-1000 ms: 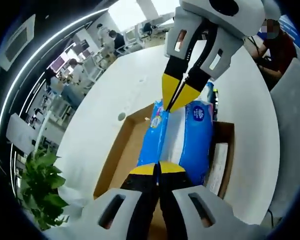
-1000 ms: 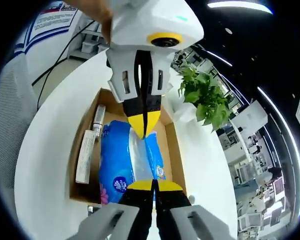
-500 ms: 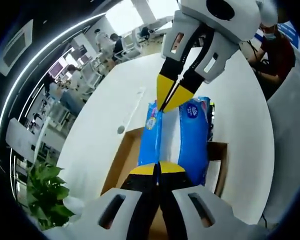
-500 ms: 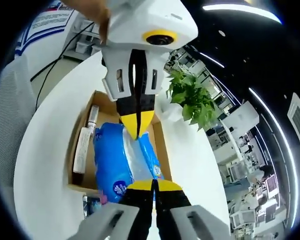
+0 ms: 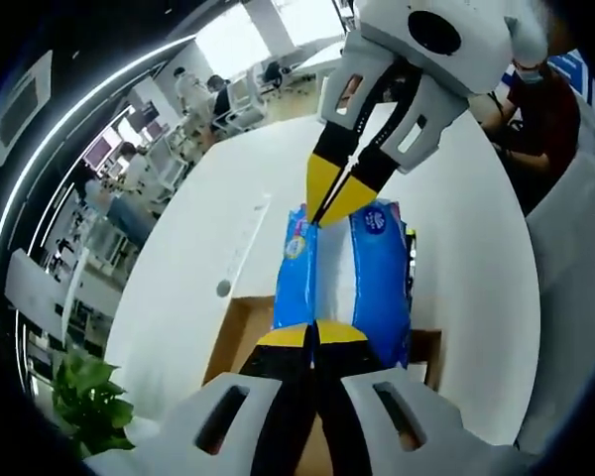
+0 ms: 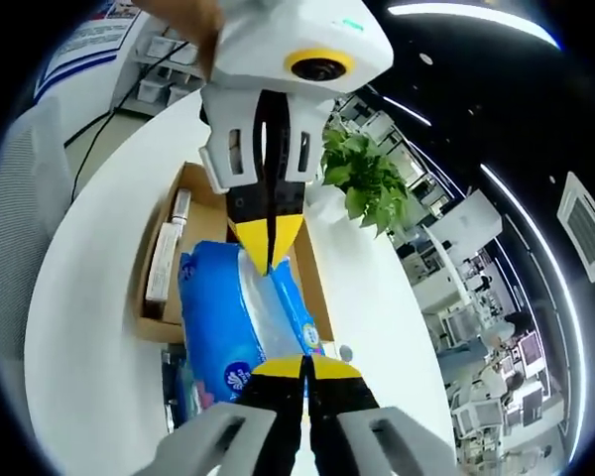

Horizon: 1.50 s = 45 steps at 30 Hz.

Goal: Operate the shoe box by opening the lid, removing the specified soft item, and placing it in the target area until the item is outside and the box remains undamaged.

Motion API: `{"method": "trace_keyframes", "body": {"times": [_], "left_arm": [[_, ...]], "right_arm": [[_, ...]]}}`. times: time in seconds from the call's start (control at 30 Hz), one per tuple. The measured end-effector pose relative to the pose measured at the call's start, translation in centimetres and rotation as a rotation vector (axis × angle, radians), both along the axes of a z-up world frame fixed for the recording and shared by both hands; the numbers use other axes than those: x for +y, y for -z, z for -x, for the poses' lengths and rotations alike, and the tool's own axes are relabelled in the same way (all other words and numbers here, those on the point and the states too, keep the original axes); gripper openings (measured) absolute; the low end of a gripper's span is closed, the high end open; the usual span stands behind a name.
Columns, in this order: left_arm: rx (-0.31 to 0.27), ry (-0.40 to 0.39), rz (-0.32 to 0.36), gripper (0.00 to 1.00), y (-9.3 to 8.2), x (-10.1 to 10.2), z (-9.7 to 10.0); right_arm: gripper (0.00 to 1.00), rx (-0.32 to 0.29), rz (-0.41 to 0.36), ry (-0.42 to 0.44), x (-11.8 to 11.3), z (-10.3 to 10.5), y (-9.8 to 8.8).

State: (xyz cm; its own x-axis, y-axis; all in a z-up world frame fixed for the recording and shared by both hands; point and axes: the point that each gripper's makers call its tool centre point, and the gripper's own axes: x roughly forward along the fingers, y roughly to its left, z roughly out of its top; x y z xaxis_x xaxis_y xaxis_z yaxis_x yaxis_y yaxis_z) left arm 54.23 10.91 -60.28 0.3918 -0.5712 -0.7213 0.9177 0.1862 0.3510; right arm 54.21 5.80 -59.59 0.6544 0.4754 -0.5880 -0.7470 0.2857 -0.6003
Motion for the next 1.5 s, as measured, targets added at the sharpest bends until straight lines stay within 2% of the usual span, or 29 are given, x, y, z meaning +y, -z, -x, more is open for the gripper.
{"method": "trace_keyframes", "body": {"times": [0.73,1.07,1.5], "left_arm": [[0.029,0.082,0.000,0.00,1.9,-8.8,1.3],[0.030,0.126,0.007,0.00,2.4,-12.1,2.0],[0.031,0.171,0.004,0.00,3.6,-15.5,2.3]], "right_arm": [[0.00,-0.008,0.004,0.139,-8.9,1.4,1.9],[0.00,-0.016,0.006,0.193,-12.1,1.9,2.3],[0.00,-0.015,0.007,0.250,-15.6,2.5,3.8]]}}
